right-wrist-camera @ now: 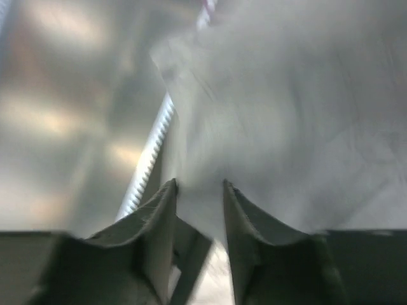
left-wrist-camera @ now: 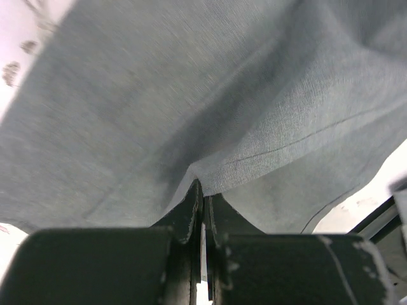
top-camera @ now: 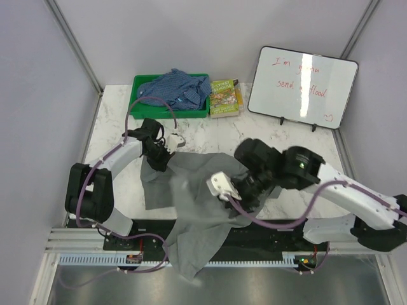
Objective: Fold and stack the long sleeve shirts
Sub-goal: Flatten the shirt out
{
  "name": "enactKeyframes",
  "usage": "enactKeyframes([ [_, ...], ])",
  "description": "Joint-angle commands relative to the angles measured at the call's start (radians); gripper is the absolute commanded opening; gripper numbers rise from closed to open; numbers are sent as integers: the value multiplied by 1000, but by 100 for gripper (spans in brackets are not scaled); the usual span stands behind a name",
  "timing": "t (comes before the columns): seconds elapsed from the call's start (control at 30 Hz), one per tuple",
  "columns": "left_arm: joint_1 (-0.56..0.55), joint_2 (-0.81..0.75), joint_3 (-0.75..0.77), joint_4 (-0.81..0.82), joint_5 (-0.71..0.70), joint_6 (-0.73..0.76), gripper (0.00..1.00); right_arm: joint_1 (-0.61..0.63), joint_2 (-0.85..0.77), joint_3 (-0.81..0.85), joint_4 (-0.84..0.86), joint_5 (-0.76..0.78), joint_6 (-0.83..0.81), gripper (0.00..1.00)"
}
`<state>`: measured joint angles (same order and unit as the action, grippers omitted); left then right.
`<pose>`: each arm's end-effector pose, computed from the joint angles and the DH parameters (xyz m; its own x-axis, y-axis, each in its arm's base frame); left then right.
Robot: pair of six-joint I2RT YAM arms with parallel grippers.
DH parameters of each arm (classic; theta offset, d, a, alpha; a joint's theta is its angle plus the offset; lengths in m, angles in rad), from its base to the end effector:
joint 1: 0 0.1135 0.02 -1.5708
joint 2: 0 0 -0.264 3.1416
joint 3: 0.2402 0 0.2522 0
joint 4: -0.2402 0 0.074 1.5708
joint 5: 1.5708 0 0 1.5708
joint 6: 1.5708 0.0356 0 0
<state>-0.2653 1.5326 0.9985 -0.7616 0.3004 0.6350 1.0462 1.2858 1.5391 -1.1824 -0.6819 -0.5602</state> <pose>0.2681 -0.0838 0.2003 -0.5531 0.7374 -0.3876 0.8150 0.5755 -0.0681 0.0951 0.2092 0.4049 0.1175 -0.6205 -0.7753 -0.9425 -0.3156 0.1097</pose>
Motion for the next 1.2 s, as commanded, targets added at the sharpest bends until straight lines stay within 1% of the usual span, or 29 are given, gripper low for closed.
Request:
enactKeyframes([
  [0.0, 23, 43, 92, -7, 69, -119, 2, 128, -103, -247, -80, 440, -168, 52],
  [0.03, 28, 46, 98, -7, 71, -132, 2, 147, -155, -273, -60, 471, -162, 62],
  [0.07, 29, 50, 101, -16, 75, -135, 2, 147, -161, -292, 2, 575, -127, 65],
  [0.1, 29, 50, 106, -18, 78, -139, 2, 141, -149, -283, 10, 605, -95, 65],
  [0.13, 31, 47, 107, -18, 82, -143, 2, 106, -143, -261, 9, 616, -95, 64],
  [0.2, 31, 46, 106, -18, 88, -146, 2, 43, -152, -255, 12, 581, -105, 64],
  [0.23, 31, 46, 104, -19, 89, -147, 2, 6, -154, -281, 10, 575, -109, 64],
  [0.27, 31, 46, 104, -19, 91, -149, 2, -1, -161, -302, 12, 585, -110, 64],
  [0.3, 32, 50, 106, -21, 92, -150, 2, -6, -180, -328, 12, 585, -110, 64],
  [0.33, 32, 52, 106, -22, 95, -152, 2, -6, -192, -389, 20, 581, -101, 64],
  [0.4, 35, 57, 106, -24, 98, -153, 2, -8, -227, -454, 30, 539, -89, 64],
  [0.47, 37, 58, 104, -25, 101, -155, 2, -6, -256, -555, 55, 519, -95, 65],
  [0.53, 37, 63, 101, -25, 101, -153, 2, -5, -283, -612, 91, 515, -107, 71],
  [0.57, 40, 66, 100, -25, 105, -152, 2, -6, -266, -602, 95, 509, -109, 81],
  [0.6, 40, 69, 100, -24, 106, -153, 2, -5, -258, -599, 113, 487, -112, 87],
  [0.63, 40, 75, 101, -25, 108, -155, 2, 24, -249, -612, 119, 489, -124, 92],
  [0.67, 41, 78, 106, -25, 112, -155, 2, 41, -224, -628, 131, 502, -127, 93],
  [0.83, 44, 70, 104, -27, 115, -162, 2, 107, -177, -684, 194, 505, -153, 91],
  [0.97, 54, 73, 98, -25, 121, -162, 2, 155, -125, -712, 233, 507, -159, 85],
  [1.03, 60, 77, 98, -27, 121, -161, 2, 196, -106, -740, 288, 544, -129, 84],
  [1.17, 66, 70, 100, -27, 125, -159, 2, 225, -60, -774, 342, 594, -103, 81],
])
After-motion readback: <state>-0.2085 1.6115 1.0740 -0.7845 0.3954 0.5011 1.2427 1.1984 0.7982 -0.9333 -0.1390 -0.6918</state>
